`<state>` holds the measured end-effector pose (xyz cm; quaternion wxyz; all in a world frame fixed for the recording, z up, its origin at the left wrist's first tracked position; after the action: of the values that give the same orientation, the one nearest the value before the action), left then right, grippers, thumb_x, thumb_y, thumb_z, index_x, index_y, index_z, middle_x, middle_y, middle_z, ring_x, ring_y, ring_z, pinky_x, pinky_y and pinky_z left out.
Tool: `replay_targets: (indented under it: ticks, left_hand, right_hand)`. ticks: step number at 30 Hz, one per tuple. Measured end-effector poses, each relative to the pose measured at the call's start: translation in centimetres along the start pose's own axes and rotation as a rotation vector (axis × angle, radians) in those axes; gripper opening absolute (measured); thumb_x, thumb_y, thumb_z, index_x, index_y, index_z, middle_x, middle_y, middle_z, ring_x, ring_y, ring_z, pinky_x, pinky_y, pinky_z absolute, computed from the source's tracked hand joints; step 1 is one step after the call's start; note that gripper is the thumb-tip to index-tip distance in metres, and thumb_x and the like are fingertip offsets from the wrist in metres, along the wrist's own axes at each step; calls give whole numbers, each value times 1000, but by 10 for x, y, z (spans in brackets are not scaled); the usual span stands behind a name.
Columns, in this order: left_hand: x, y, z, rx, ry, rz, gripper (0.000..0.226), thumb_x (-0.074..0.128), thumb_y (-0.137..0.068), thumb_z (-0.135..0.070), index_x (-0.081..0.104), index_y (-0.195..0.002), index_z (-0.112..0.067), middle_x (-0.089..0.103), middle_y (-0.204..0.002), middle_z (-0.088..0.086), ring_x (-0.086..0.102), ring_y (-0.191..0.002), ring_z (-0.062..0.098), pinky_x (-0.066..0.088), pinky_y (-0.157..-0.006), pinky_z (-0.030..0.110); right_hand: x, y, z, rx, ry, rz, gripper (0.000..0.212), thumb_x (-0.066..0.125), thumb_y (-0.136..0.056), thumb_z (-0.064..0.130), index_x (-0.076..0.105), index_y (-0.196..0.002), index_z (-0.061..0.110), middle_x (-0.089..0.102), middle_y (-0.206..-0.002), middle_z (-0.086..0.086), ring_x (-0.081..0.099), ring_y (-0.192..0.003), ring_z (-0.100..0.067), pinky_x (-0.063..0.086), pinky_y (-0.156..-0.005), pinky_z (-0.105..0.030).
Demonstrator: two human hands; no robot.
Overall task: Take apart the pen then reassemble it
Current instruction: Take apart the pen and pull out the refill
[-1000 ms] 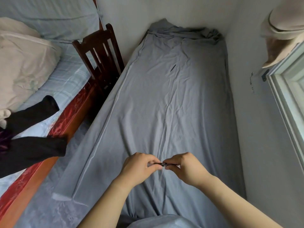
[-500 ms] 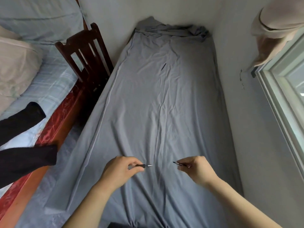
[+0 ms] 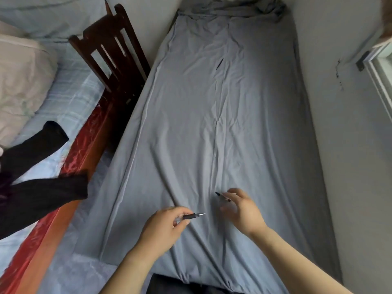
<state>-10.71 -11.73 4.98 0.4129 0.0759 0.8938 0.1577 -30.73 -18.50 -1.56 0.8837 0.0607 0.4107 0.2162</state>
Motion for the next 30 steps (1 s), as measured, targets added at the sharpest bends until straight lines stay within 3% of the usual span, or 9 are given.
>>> replay_targets:
  ticks: [4,9,13,18,21,25,30]
  left_hand:
    - [11,-6,-35,108,28,52,20,64,-82,-26,63,-96,-40,66,-94,-14,62,-85,-3,52,-79,29]
    - [15,-12,-77,202,64,47,26,67,-79,-30,60,-99,-45,63,-90,-18,62,-86,-3,53,-77,24]
    - [5,-14,-97,255,12,-12,31,72,-73,-33,55,-95,-48,59,-85,-37,57,-82,-14,43,-68,5]
    - [-4,-17,-113,289,4,-28,24,68,-78,-37,55,-95,-48,60,-94,-27,59,-84,-7,51,-72,21]
    - [-7,-21,-115,270,58,-16,20,70,-78,-34,63,-94,-43,64,-83,-23,61,-80,-2,52,-72,26]
    - [-8,-21,-114,262,60,26,21,67,-79,-35,63,-95,-48,68,-84,-22,62,-80,-2,50,-73,21]
    - [-12,-20,-118,276,79,36,21,64,-82,-35,61,-94,-52,64,-90,-26,61,-78,2,46,-69,17]
  right_hand:
    - [-27,36,22,-101,-97,13,42,65,-82,40,55,-120,27,57,-114,13,55,-98,-4,42,-83,-16]
    - [-56,66,47,-173,-89,-6,28,63,-82,43,63,-107,29,69,-94,12,60,-87,-3,44,-78,-15]
    - [-84,71,50,-173,-86,-78,24,60,-83,47,66,-98,29,68,-87,14,59,-81,-1,41,-71,-12]
    - [-108,65,61,-206,-91,-83,14,62,-85,39,70,-93,31,71,-84,9,59,-76,-4,47,-70,-23]
    - [-114,61,66,-245,-50,-93,13,62,-86,35,71,-90,28,73,-82,5,59,-75,-8,48,-70,-27]
    - [-114,62,68,-266,-31,-107,15,60,-87,37,72,-92,30,73,-79,3,60,-79,-14,48,-71,-29]
    - [-122,57,76,-329,1,-106,12,62,-86,32,73,-86,27,70,-72,4,56,-73,-8,39,-64,-19]
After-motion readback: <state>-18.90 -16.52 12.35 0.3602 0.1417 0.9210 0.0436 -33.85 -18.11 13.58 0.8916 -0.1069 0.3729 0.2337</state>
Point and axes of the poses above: each hand's wrist, its own y-axis away from the middle knuckle, its own x-axis out of the palm, z = x × y, the point moved 8 cm from there along -y, towards the middle knuckle
